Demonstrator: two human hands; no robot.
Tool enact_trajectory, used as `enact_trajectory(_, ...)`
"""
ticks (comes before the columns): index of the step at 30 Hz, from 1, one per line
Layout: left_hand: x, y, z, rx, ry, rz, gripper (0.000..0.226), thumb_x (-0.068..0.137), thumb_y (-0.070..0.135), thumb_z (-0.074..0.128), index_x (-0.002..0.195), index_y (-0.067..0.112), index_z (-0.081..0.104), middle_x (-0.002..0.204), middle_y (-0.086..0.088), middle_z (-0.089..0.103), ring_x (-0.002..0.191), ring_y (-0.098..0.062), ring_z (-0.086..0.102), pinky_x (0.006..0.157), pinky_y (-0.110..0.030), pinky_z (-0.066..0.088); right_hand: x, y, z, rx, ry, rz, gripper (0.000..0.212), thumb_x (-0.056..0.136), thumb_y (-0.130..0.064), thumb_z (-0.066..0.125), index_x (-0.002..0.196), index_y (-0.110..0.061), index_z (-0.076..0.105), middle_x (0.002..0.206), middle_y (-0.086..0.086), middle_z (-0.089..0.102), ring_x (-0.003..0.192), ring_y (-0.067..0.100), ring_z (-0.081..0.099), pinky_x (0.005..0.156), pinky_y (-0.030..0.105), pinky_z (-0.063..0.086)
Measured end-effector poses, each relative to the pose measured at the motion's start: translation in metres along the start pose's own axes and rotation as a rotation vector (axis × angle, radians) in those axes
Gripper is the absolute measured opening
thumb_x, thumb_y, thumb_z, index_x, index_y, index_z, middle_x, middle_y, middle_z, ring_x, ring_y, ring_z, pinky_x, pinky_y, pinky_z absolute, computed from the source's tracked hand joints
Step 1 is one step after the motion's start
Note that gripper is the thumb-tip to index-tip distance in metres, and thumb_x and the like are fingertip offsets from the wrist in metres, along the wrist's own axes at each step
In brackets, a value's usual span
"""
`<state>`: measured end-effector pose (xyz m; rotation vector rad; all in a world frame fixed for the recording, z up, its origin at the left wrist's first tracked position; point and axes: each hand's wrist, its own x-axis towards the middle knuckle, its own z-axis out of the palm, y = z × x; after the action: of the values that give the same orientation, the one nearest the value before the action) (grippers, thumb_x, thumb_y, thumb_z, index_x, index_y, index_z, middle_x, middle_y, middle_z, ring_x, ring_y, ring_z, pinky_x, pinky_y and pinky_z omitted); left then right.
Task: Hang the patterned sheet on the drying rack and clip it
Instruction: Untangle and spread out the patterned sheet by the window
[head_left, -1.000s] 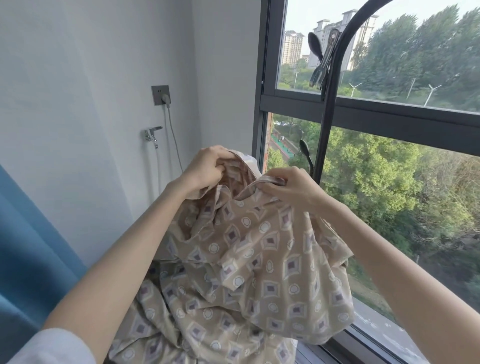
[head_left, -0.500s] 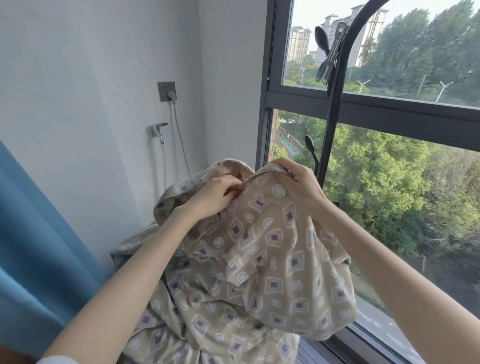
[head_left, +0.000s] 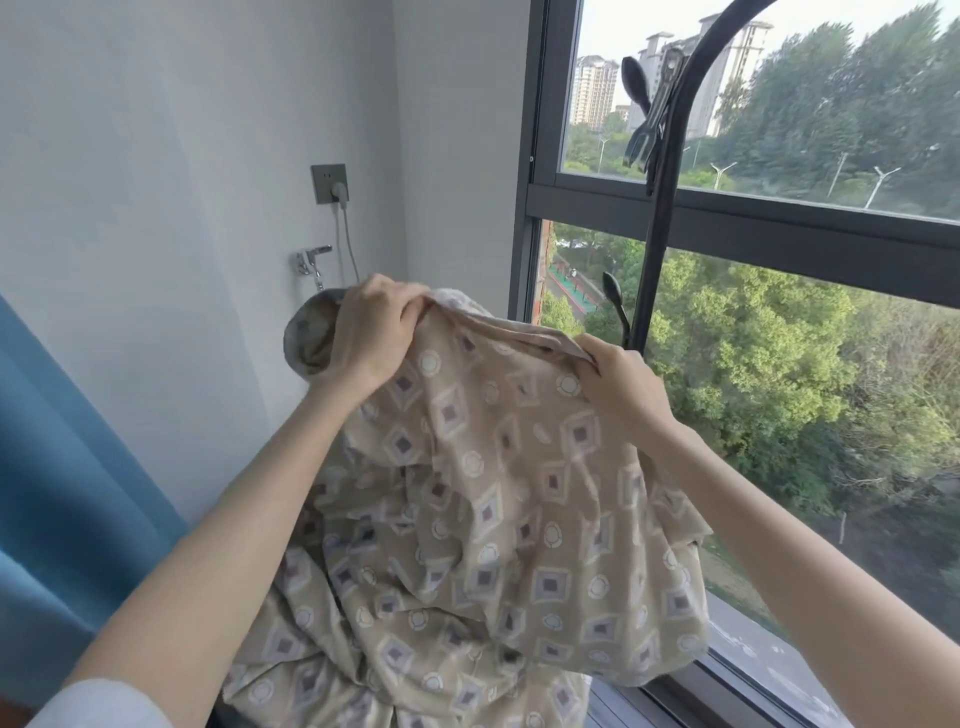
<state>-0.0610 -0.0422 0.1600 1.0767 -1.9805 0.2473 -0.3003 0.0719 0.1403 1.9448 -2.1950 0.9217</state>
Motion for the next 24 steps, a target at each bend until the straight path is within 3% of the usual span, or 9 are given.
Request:
enact_trajectory(2, 0.015, 0.014, -0.018, 0.043, 0.093, 0.100, 0.023, 0.095, 0.020, 0.048, 0.102, 0.015, 0.070, 0.089, -0.006, 0.070, 0.087, -0.027, 0.055, 0.082, -0.036, 0.037, 0.002, -0.013, 0.004, 0.005, -0.021, -0.028, 0.009, 0.093, -0.009, 0.042, 0.092, -0.018, 0.043, 0.080, 0.001, 0.057, 0.072, 0.029, 0.057, 0.045, 0.027, 0.030)
enact_trajectory(6, 0.024, 0.033, -0.038, -0.086, -0.012, 0.204, 0.021, 0.097, 0.020, 0.045, 0.099, 0.015, 0.066, 0.089, -0.005, 0.070, 0.078, -0.026, 0.063, 0.067, -0.028, 0.042, 0.006, -0.049, 0.005, 0.399, -0.038, -0.217, 0.045, 0.086, -0.004, 0.044, 0.128, -0.018, 0.037, 0.106, -0.004, 0.055, 0.081, 0.017, 0.060, 0.065, 0.034, 0.048)
enact_trajectory(7, 0.021, 0.033, -0.040, -0.114, -0.019, 0.206, 0.020, 0.097, 0.021, 0.045, 0.099, 0.016, 0.065, 0.087, -0.005, 0.070, 0.076, -0.026, 0.063, 0.064, -0.028, 0.043, 0.006, -0.057, 0.006, 0.411, -0.043, -0.251, 0.040, 0.086, -0.004, 0.042, 0.124, -0.015, 0.039, 0.098, -0.007, 0.055, 0.074, 0.014, 0.058, 0.062, 0.033, 0.046)
enact_trajectory(10, 0.010, 0.021, -0.041, -0.158, -0.057, 0.125, 0.020, 0.095, 0.033, 0.050, 0.090, 0.019, 0.064, 0.065, 0.004, 0.061, 0.062, -0.021, 0.057, 0.056, -0.028, 0.038, 0.008, -0.066, 0.009, 0.326, 0.048, -0.207, 0.011, 0.090, -0.003, 0.035, 0.085, -0.010, 0.042, 0.072, -0.005, 0.046, 0.060, 0.015, 0.042, 0.053, 0.032, 0.030)
enact_trajectory(14, -0.015, -0.006, -0.027, -0.318, -0.466, -0.066, 0.064, 0.071, 0.074, 0.053, 0.064, 0.010, 0.056, 0.049, 0.008, 0.036, 0.048, -0.012, 0.033, 0.052, -0.029, 0.027, 0.014, -0.053, 0.005, 0.453, 0.253, -0.078, 0.028, 0.093, -0.003, 0.033, 0.068, -0.014, 0.042, 0.063, -0.005, 0.046, 0.059, 0.013, 0.040, 0.056, 0.033, 0.031)
enact_trajectory(16, -0.034, -0.013, -0.015, -0.366, -0.646, -0.129, 0.059, 0.069, 0.070, 0.056, 0.063, 0.012, 0.055, 0.051, 0.008, 0.038, 0.047, -0.008, 0.034, 0.051, -0.026, 0.027, 0.015, -0.046, 0.006, 0.504, 0.294, -0.036, 0.030, 0.094, -0.004, 0.033, 0.067, -0.014, 0.043, 0.061, -0.003, 0.046, 0.057, 0.014, 0.040, 0.056, 0.034, 0.031)
enact_trajectory(18, -0.051, -0.023, -0.002, -0.351, -0.714, -0.129, 0.047, 0.071, 0.064, 0.057, 0.072, 0.018, 0.060, 0.060, 0.009, 0.047, 0.054, -0.005, 0.043, 0.055, -0.021, 0.033, 0.013, -0.039, 0.008, 0.560, 0.322, 0.008, 0.035, 0.095, -0.006, 0.033, 0.064, -0.019, 0.040, 0.060, -0.003, 0.044, 0.054, 0.013, 0.038, 0.055, 0.033, 0.030)
enact_trajectory(21, -0.071, -0.050, 0.011, -0.234, -0.764, -0.129, 0.030, 0.080, 0.057, 0.059, 0.068, 0.029, 0.058, 0.068, 0.010, 0.055, 0.071, -0.013, 0.053, 0.065, -0.029, 0.036, 0.005, -0.028, 0.013, 0.578, 0.342, 0.112, 0.035, 0.095, -0.009, 0.034, 0.062, -0.019, 0.042, 0.059, -0.002, 0.047, 0.051, 0.012, 0.037, 0.053, 0.029, 0.030)
enact_trajectory(24, -0.080, -0.069, 0.020, -0.062, -0.665, -0.087, 0.028, 0.092, 0.044, 0.047, 0.100, 0.024, 0.065, 0.092, 0.000, 0.065, 0.094, -0.027, 0.058, 0.076, -0.037, 0.042, -0.004, -0.020, 0.023, 0.464, 0.314, 0.183, 0.032, 0.094, -0.011, 0.036, 0.063, -0.013, 0.046, 0.059, 0.002, 0.051, 0.051, 0.017, 0.042, 0.051, 0.029, 0.031)
